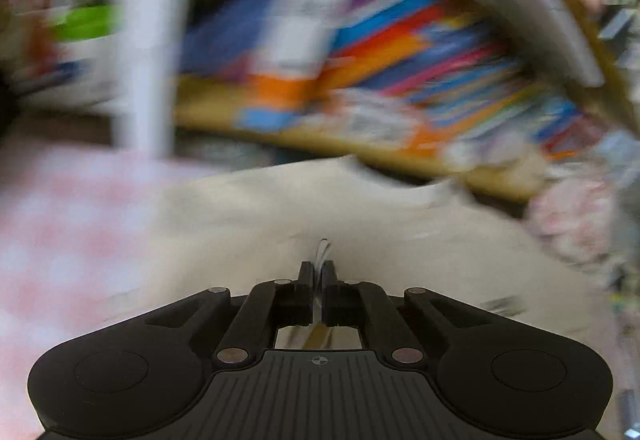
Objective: Fold clothes
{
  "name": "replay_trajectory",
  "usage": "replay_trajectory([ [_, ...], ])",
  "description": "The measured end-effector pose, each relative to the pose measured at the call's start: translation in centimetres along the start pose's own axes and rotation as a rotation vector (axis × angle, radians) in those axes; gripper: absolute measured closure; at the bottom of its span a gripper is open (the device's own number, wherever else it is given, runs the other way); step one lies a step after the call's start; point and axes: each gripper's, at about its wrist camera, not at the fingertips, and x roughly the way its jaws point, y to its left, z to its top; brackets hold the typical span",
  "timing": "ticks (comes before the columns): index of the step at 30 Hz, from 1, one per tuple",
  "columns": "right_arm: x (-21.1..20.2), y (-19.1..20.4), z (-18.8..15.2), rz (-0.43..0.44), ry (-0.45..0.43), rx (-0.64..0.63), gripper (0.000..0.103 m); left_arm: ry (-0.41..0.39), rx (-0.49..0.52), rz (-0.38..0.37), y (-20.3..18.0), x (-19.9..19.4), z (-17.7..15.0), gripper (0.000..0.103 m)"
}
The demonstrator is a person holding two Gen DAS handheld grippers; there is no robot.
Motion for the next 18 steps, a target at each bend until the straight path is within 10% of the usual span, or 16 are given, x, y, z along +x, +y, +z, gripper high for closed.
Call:
replay_trajectory([
  [7, -0.3, -0.4, 0.3, -0.016, -0.011, 0.001, 0.001, 0.007, 0.052, -0.103, -1.7, 0.1, 0.4, 0.049],
  [13, 0.2, -0.9, 0.5, -0.014, -0.004, 0.017, 0.001, -0.017, 0.045, 0.202, 5.8, -2.5, -1.8, 0.053],
  [18, 0.7, 0.5, 0.7, 0.026, 0.009, -0.041, 0.001, -0.021, -0.044, 0.220, 10.1, -2.8, -2.8, 0.054],
])
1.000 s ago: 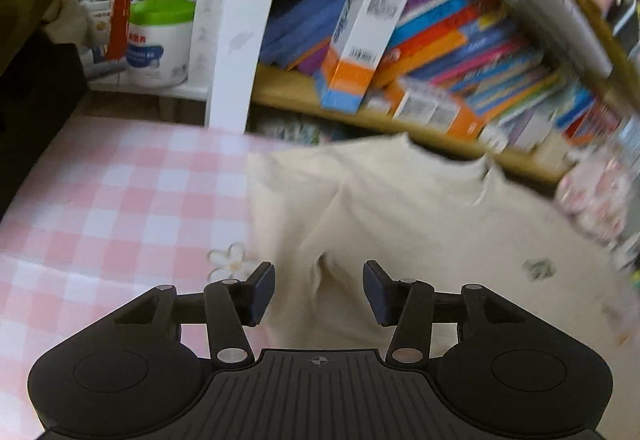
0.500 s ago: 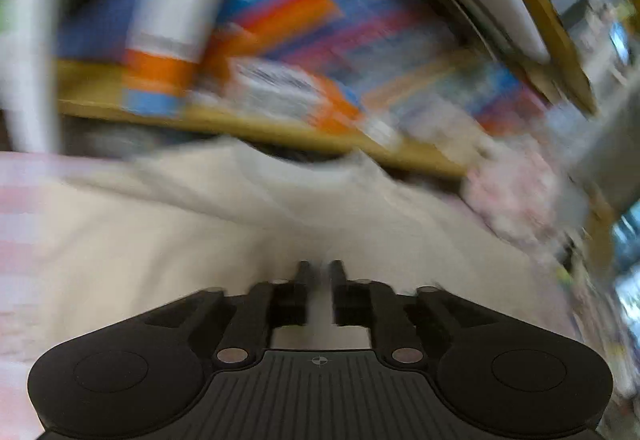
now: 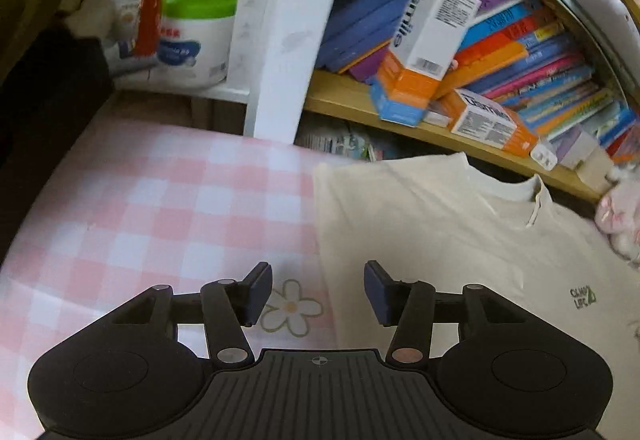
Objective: Fold clothes
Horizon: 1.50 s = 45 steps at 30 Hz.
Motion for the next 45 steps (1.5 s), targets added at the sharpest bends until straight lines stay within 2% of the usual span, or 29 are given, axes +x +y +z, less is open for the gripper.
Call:
replay_trajectory([
  [3, -0.2, 1.0, -0.1, 0.015, 0.001, -0.052, 0.001, 0.017, -0.022, -0.033, 0.4, 1.2, -0.1, 0.055],
  [5, -0.5, 1.3, -0.2, 0.010, -0.004, -0.069, 0.001, 0.021, -0.038, -0.022, 0.5, 2.0, 0.0, 0.093],
  [6, -0.7, 1.3, -0.2, 0.004, -0.005, -0.074, 0.001, 0.020, -0.046, -0.014, 0.6, 2.3, 0.0, 0.103],
  [8, -1.0, 1.1, -0.5, -0.011, -0.006, -0.071, 0.001, 0.014, -0.076, -0.003, 1.2, 2.6, 0.3, 0.103],
  [13, -1.7, 0.3, -0.9, -0.046, -0.012, -0.048, 0.001, 0.008, -0.047, 0.001, 1.0, 2.7, 0.5, 0.102],
  [17, -1.8, 0.1, -0.9, -0.051, -0.017, -0.044, 0.001, 0.023, -0.056, -0.010, 1.6, 2.0, 0.4, 0.096],
  [21, -1.8, 0.5, -0.5, -0.027, -0.034, -0.071, 0.001, -0.027, -0.052, -0.027, 2.4, -1.4, -0.4, 0.095],
  [23, -1.7, 0.7, -0.3, -0.014, -0.042, -0.082, 0.001, -0.045, -0.035, -0.051, 2.4, -3.5, -1.4, 0.088],
  [25, -1.6, 0.9, 0.0, -0.001, -0.050, -0.092, 0.001, -0.059, -0.021, -0.060, 2.3, -5.9, -2.9, 0.068],
  [27, -1.3, 0.8, 0.6, 0.015, -0.061, -0.093, 0.001, -0.067, -0.022, -0.075, 2.4, -8.1, -4.8, 0.058],
  [30, -0.8, 0.5, 1.6, 0.046, -0.075, -0.089, 0.001, -0.048, -0.034, -0.077, 1.6, -10.9, -8.1, 0.057],
  [32, -0.4, 0.4, 2.2, 0.069, -0.080, -0.093, 0.001, -0.023, -0.032, -0.056, 0.9, -12.3, -10.1, 0.056],
  [34, 0.1, 0.2, 2.8, 0.097, -0.081, -0.103, 0.001, -0.004, -0.039, -0.010, 0.2, -13.5, -11.9, 0.049],
  [37, 1.1, -0.3, 3.9, 0.144, -0.076, -0.118, 0.001, 0.020, -0.050, 0.032, -1.2, -14.9, -14.3, 0.045],
  [45, 4.0, -3.1, 7.1, 0.296, -0.083, -0.235, 0.001, 0.011, -0.094, 0.148, -7.8, -16.7, -18.6, 0.033],
])
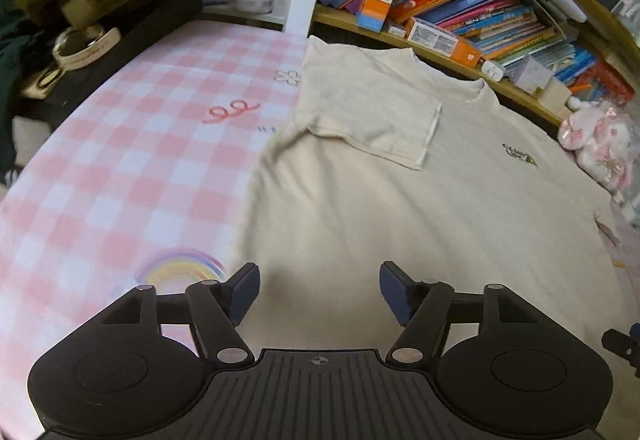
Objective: Fold clothes
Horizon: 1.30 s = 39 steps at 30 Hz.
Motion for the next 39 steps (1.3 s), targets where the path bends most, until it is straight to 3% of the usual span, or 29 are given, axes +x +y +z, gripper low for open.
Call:
replay_trajectory([
  [7, 1.4, -7.5, 2.0, 0.086, -0.007, -0.011, 0.001, -0.009, -0.034, 0.064, -6.3, -0.4, -3.5, 0.028],
  [13, 2.6, -14.0, 3.3, 0.093, 0.009, 0.094, 0.001, 0.041, 0.011, 0.064, -11.1, 0.8, -5.0, 0.025],
  [19, 3.9, -17.6, 4.5, 0.125, 0.001, 0.161, 0.001, 0.073, 0.027, 0.048, -13.8, 2.3, -5.0, 0.023],
  [24, 5.4, -20.0, 5.8, 0.206, 0.028, 0.273, 0.005, 0.093, 0.048, 0.050, -14.9, 2.7, -4.9, 0.023],
  [35, 8.5, -22.9, 7.8, 0.292, 0.077, 0.443, 0.045, 0.128, 0.091, 0.076, -16.2, 3.4, -5.2, 0.008],
  [39, 9.6, -23.8, 8.0, 0.329, 0.099, 0.521, 0.053, 0.130, 0.100, 0.086, -16.4, 3.5, -5.3, 0.006],
])
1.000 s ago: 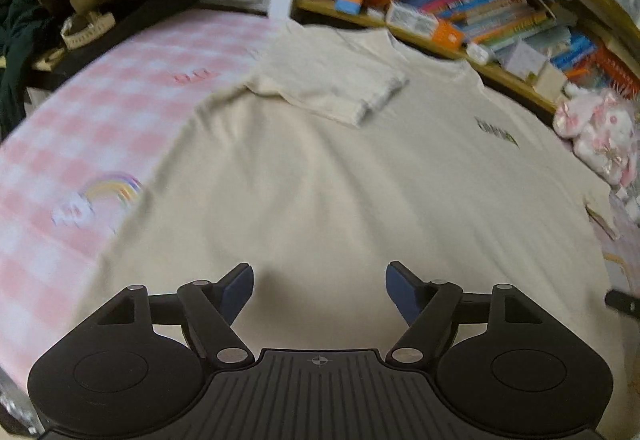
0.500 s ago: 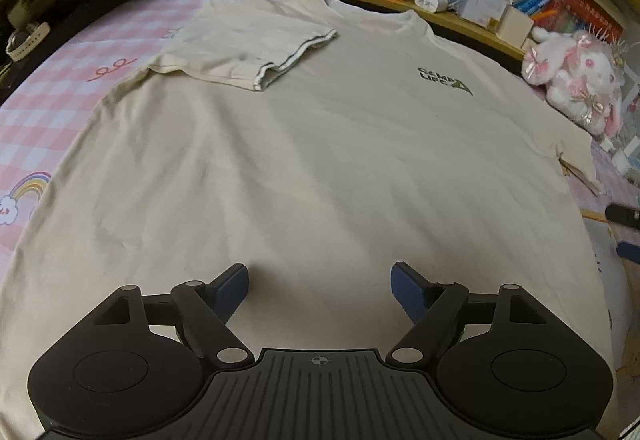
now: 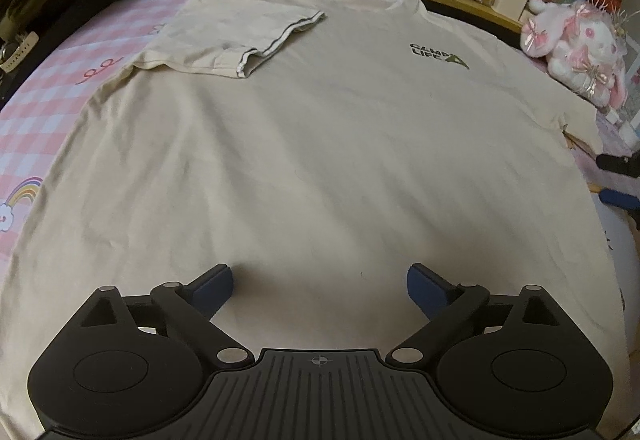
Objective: Fold clothes
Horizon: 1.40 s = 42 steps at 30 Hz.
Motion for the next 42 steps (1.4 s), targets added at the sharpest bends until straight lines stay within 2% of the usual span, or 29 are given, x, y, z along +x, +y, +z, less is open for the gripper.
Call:
replay_trajectory([
  [4, 0.7, -1.1, 1.2, 0.036, 0.001, 0.104, 0.060, 0.003, 0.015, 0.011, -0.4, 0.2, -0.1, 0.003],
  [7, 1.2, -2.1, 2.1, 0.053, -0.021, 0.195, 0.062, 0.008, 0.038, 0.026, -0.8, 0.5, -0.2, 0.000],
  [12, 2.0, -4.2, 3.6, 0.081, -0.067, 0.361, 0.072, 0.013, 0.060, 0.044, -1.2, 0.7, -0.3, 0.000],
  [14, 2.3, -4.7, 3.9, 0.080, -0.071, 0.399, 0.086, 0.014, 0.062, 0.046, -1.2, 0.7, -0.3, 0.000],
  [16, 2.3, -4.7, 4.1, 0.076, -0.074, 0.391, 0.094, 0.014, 0.060, 0.046, -1.2, 0.7, -0.3, 0.000],
  [19, 2.4, -4.7, 4.4, 0.069, -0.079, 0.379, 0.096, 0.014, 0.056, 0.046, -1.2, 0.8, -0.2, 0.000],
  [25, 1.3, -3.0, 6.0, 0.112, -0.121, 0.284, 0.096, 0.011, 0.049, 0.048, -1.3, 0.9, -0.1, 0.000],
  [31, 0.5, -3.0, 6.3, 0.097, -0.125, 0.277, 0.096, 0.005, 0.043, 0.051, -1.3, 0.9, -0.1, 0.000],
  [36, 0.3, -3.9, 5.5, 0.072, -0.100, 0.314, 0.086, 0.005, 0.045, 0.057, -1.4, 0.9, -0.1, 0.000],
  [40, 0.0, -4.5, 4.8, 0.084, -0.070, 0.374, 0.064, 0.006, 0.044, 0.051, -1.3, 0.9, 0.0, 0.000],
  [42, -0.4, -4.5, 4.1, 0.114, -0.054, 0.410, 0.063, 0.006, 0.044, 0.052, -1.2, 0.9, 0.0, 0.000],
])
